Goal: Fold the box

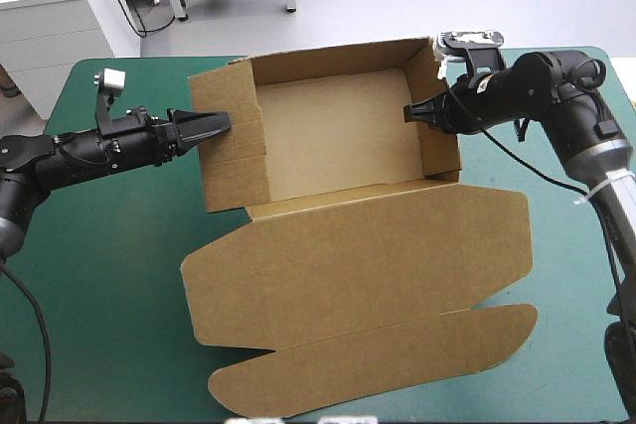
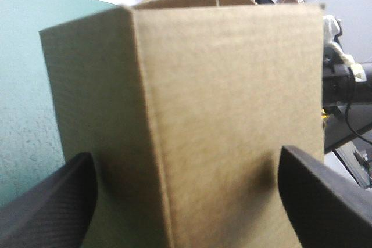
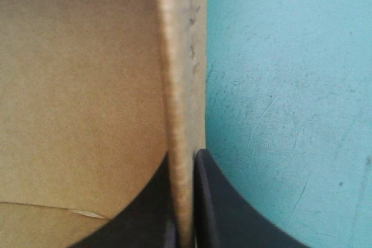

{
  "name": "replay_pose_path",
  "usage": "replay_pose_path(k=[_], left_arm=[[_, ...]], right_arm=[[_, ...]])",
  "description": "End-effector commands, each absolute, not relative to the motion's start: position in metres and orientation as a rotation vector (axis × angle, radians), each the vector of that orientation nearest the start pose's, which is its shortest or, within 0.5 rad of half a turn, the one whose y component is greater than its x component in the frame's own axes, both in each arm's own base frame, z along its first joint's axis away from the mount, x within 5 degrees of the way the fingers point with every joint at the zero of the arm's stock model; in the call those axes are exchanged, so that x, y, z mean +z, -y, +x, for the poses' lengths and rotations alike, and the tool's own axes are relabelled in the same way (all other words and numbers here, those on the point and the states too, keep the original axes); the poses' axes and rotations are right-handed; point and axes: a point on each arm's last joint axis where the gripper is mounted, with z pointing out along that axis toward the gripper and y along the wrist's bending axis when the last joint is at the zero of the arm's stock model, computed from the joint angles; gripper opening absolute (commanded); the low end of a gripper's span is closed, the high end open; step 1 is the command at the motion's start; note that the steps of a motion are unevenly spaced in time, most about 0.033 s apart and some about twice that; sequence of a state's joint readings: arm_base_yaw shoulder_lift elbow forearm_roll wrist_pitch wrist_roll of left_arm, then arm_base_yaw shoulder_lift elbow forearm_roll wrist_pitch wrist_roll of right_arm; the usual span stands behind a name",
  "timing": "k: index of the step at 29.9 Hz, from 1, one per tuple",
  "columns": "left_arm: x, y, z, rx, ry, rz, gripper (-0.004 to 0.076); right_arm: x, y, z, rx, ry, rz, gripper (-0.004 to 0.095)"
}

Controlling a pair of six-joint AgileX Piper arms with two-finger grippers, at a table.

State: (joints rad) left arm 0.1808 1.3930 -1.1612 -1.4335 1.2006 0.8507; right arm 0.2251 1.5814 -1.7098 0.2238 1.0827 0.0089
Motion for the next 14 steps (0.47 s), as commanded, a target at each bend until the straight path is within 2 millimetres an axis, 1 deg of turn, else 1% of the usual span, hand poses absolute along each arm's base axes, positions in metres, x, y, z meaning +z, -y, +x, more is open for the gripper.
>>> replay_pose_path(k=[1,4,7,10,14], left_arm=[[0.405,0.048,0.262,-1.42,-1.823,0.353,0.0602],[0.405,0.056,0.26,-1.444,-1.832,0.375,0.0602],[0.404,0.059,0.259,-1.445,-1.844,0.394,0.0602],[0.404,0.06,0.259,-1.447,-1.845,0.394,0.0602],[0.407,0.059,0.259,-1.429,-1.898,0.382,0.0602]], right_arm=[[0.441,-0.092,0.318,0.445,-2.304,-0.185,0.0],[0.44,-0.092,0.318,0.453,-2.31,-0.185,0.0],[0.44,-0.093,0.318,0.459,-2.312,-0.187,0.0],[0.441,-0.093,0.317,0.465,-2.315,-0.188,0.0001],[0.441,-0.096,0.315,0.466,-2.322,-0.201,0.0001]])
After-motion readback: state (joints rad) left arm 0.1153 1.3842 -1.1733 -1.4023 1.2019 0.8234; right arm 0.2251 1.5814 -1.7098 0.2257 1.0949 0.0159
